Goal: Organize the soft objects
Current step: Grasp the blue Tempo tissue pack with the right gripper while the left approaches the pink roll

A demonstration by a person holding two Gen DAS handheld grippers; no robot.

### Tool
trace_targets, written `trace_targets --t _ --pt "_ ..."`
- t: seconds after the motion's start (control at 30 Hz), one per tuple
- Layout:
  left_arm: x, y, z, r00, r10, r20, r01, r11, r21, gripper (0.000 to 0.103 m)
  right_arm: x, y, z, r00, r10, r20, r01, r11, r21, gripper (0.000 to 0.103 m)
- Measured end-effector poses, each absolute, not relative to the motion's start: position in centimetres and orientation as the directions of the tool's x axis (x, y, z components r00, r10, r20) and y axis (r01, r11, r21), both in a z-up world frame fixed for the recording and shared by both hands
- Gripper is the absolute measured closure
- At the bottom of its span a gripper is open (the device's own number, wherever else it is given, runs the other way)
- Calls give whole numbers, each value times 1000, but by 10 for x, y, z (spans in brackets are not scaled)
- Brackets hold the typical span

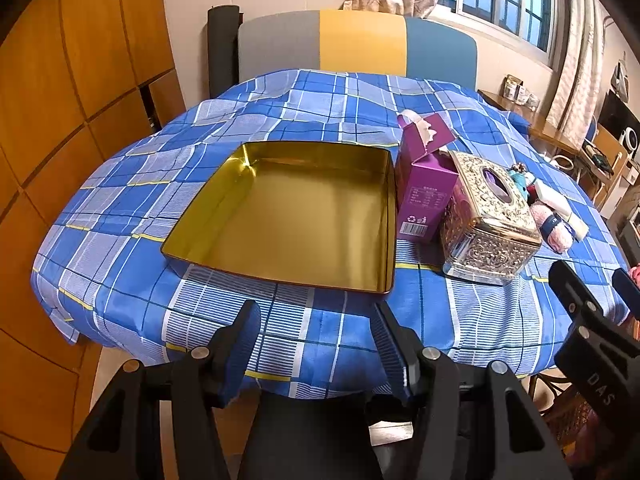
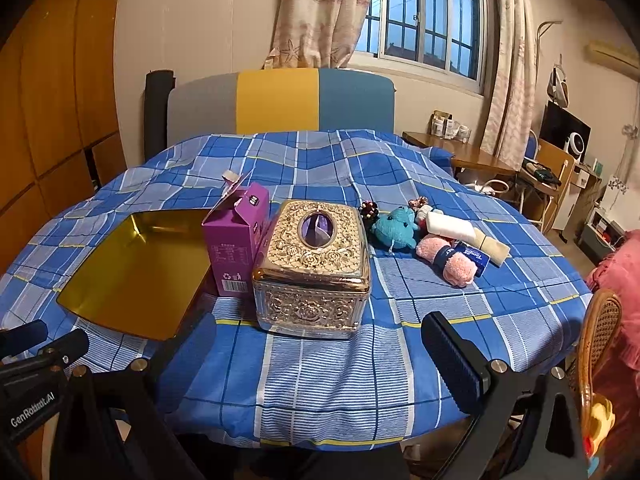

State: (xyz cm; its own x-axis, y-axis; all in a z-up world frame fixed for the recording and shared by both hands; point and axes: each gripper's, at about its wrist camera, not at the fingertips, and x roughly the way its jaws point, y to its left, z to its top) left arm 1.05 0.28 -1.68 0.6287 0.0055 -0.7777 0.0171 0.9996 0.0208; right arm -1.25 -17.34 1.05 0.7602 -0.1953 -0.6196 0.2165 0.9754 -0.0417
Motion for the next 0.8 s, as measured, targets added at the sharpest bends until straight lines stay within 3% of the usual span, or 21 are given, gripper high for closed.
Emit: trace_targets --t 0.27,0.47,0.63,0.8 --pt "14 4 -18 614 -33 -789 43 999 -8 45 -12 -181 15 772 -195 -605 228 973 -23 0" --pt "18 10 -31 524 -364 -770 188 931 -313 45 -12 -207 28 807 -221 -548 260 965 -5 0" --pt "26 -7 -45 401 -492 -773 245 870 -427 45 4 -247 15 779 -66 -623 175 978 115 0" --pt "29 -26 -54 335 -533 -777 272 844 -462 45 9 -288 -11 706 -76 -704 225 967 121 0"
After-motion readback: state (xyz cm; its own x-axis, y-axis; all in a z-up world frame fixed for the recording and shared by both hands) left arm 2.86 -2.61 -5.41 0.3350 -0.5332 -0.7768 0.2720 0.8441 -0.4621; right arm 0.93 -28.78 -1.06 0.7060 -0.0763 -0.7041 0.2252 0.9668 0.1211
